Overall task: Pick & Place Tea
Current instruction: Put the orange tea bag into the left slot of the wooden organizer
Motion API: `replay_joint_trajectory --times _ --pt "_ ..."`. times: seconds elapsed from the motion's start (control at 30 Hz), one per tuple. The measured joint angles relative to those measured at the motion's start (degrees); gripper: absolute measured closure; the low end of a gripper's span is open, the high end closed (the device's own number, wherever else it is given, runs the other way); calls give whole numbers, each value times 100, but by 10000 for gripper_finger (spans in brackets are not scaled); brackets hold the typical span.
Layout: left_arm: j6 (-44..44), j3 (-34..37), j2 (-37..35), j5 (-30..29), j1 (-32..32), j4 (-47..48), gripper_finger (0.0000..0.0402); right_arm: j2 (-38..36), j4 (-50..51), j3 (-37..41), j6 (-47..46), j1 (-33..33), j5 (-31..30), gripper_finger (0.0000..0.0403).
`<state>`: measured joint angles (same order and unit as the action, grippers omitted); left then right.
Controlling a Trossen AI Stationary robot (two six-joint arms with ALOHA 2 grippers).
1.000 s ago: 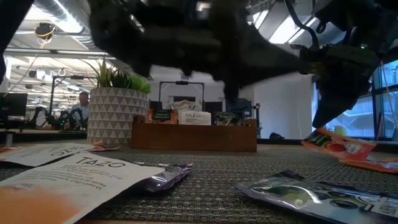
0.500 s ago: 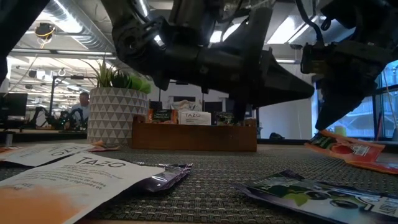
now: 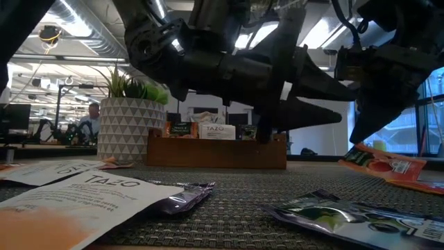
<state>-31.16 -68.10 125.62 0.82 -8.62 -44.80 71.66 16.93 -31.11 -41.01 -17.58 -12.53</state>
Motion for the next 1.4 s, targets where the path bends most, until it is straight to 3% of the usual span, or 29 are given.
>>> replay_joint_trajectory --times 0.27,0.97,1.4 --pt "-383 0 -4 -840 44 585 220 0 -182 0 225 0 2 403" --pt "-369 0 -4 -868 87 966 228 -4 -911 -2 708 -59 57 403" --pt "-415 -9 111 -844 -2 583 231 -4 -1201 -2 832 -181 52 403"
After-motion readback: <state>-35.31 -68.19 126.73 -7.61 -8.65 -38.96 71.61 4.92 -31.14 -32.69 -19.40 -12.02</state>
